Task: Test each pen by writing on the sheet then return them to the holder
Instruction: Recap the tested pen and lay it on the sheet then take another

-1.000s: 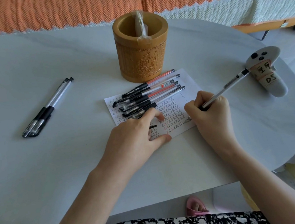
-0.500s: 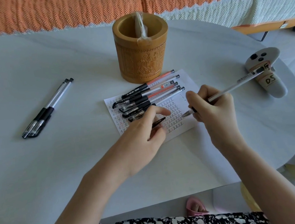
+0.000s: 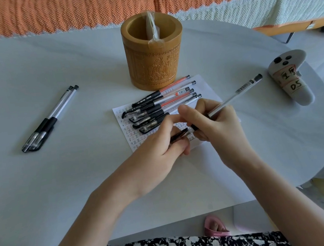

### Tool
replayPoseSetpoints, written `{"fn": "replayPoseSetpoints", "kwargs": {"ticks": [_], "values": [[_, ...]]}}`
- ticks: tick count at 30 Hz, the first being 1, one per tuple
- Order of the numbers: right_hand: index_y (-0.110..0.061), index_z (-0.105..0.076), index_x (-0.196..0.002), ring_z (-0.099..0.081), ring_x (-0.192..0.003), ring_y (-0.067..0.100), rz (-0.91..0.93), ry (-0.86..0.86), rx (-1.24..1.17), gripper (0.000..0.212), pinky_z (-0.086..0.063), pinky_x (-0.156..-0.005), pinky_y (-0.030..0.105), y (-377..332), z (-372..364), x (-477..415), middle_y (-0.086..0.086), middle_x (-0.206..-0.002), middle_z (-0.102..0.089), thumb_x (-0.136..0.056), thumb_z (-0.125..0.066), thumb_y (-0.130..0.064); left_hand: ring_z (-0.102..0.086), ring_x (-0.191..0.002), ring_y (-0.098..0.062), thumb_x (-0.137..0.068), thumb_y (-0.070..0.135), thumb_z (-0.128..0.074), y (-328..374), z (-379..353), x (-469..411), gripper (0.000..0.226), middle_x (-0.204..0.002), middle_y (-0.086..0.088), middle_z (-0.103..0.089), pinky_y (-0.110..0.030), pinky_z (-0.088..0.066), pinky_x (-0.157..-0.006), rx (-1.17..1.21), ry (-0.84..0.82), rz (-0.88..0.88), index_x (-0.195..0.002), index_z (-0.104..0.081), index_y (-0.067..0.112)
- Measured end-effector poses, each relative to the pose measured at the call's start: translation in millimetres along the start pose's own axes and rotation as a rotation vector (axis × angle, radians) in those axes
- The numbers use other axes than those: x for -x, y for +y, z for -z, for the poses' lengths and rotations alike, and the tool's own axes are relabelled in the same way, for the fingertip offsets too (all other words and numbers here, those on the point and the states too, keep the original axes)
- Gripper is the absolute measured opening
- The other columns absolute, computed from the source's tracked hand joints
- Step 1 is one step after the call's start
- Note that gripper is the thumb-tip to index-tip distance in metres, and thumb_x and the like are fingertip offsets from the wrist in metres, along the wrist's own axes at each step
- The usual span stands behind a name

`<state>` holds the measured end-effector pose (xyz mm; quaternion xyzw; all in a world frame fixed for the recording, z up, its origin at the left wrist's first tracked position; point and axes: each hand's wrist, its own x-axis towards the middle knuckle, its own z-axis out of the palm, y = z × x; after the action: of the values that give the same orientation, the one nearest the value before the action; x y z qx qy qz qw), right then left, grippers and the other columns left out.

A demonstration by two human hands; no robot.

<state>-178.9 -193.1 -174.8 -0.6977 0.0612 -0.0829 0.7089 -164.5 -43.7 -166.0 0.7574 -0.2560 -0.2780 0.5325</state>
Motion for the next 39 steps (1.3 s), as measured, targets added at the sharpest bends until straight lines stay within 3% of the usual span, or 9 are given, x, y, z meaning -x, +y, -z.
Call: {"fn": "replayPoseSetpoints", "kwargs": {"ticks": [3, 5, 7, 10, 15, 20, 26, 39], "values": [[-0.005, -0.040, -0.058, -0.038, -0.035, 0.010, -0.014, -0.065, 0.021, 0.044, -0.029, -0.042, 0.016, -4.6, 0.4, 1.4, -0.002, -0.044, -0.035, -0.077, -0.066, -0.034, -0.056, -0.084, -0.011, -0.098, 0.018, -0.044, -0.6, -0.6, -1.1, 0.026, -0.078, 0.012, -0.060, -0.032, -0.044, -0.090, -0.033, 0.028, -0.018, -0.122, -0.040, 0.026], [0.002, -0.043, -0.063, -0.045, -0.038, 0.020, -0.033, -0.112, 0.020, 0.051, -0.031, -0.042, 0.017, -5.1, 1.4, 0.4, 0.005, -0.047, -0.040, -0.078, -0.065, -0.041, -0.057, -0.079, -0.008, -0.096, 0.015, -0.046, -0.6, -0.7, -2.0, 0.026, -0.077, 0.009, -0.062, -0.022, -0.044, -0.082, -0.053, 0.058, -0.037, -0.120, -0.041, 0.023], [0.003, -0.055, -0.068, -0.039, -0.044, 0.020, -0.078, -0.140, -0.007, 0.054, -0.030, -0.043, 0.020, -3.6, 3.9, -0.9, 0.002, -0.048, -0.044, -0.083, -0.062, -0.049, -0.059, -0.075, -0.007, -0.094, 0.014, -0.050, -1.0, -0.4, -2.7, 0.028, -0.079, 0.007, -0.065, -0.017, -0.044, -0.075, -0.051, 0.092, -0.056, -0.120, -0.042, 0.022], [-0.006, -0.062, -0.070, -0.033, -0.045, 0.015, -0.139, -0.178, -0.094, 0.033, -0.027, -0.045, 0.021, -1.4, 7.0, -2.0, -0.003, -0.046, -0.041, -0.087, -0.052, -0.032, -0.063, -0.071, -0.010, -0.091, 0.015, -0.055, -2.4, 2.2, -3.1, 0.025, -0.080, 0.005, -0.068, -0.019, -0.048, -0.071, -0.037, 0.154, -0.071, -0.114, -0.047, 0.022], [-0.006, -0.056, -0.078, -0.039, -0.047, 0.012, -0.122, -0.245, -0.127, 0.018, -0.031, -0.044, 0.018, 0.0, 9.8, -2.5, 0.003, -0.054, -0.046, -0.089, -0.055, -0.020, -0.064, -0.058, -0.016, -0.089, 0.015, -0.059, -0.1, 5.7, -2.8, 0.006, -0.073, -0.005, -0.069, -0.019, -0.050, -0.057, -0.046, 0.256, -0.070, -0.090, -0.054, 0.011], [-0.004, -0.055, -0.077, -0.049, -0.049, 0.015, -0.070, -0.249, -0.132, 0.026, -0.036, -0.044, 0.019, -2.6, 12.3, -3.3, 0.006, -0.060, -0.059, -0.081, -0.065, -0.028, -0.064, -0.052, -0.018, -0.084, 0.012, -0.066, 3.5, 9.5, -1.7, 0.018, -0.071, -0.005, -0.070, -0.030, -0.052, -0.046, -0.029, 0.351, -0.055, -0.091, -0.050, 0.007], [-0.011, -0.062, -0.066, -0.041, -0.041, 0.012, -0.035, -0.169, -0.056, 0.020, -0.031, -0.041, 0.018, -7.2, 14.5, -2.4, 0.000, -0.050, -0.053, -0.073, -0.072, -0.027, -0.065, -0.049, -0.017, -0.082, 0.010, -0.067, 5.0, 6.4, 0.5, 0.019, -0.069, -0.003, -0.071, -0.027, -0.049, -0.041, -0.026, 0.391, -0.097, -0.088, -0.050, 0.004], [-0.006, -0.060, -0.072, -0.044, -0.042, 0.009, -0.074, -0.236, -0.114, 0.016, -0.033, -0.041, 0.016, -6.5, 14.2, -2.4, 0.001, -0.052, -0.054, -0.072, -0.069, -0.018, -0.063, -0.046, -0.018, -0.084, 0.013, -0.065, 5.1, 5.2, 3.5, 0.019, -0.069, -0.001, -0.070, -0.034, -0.048, -0.039, -0.031, 0.384, -0.116, -0.085, -0.047, 0.005]]}}
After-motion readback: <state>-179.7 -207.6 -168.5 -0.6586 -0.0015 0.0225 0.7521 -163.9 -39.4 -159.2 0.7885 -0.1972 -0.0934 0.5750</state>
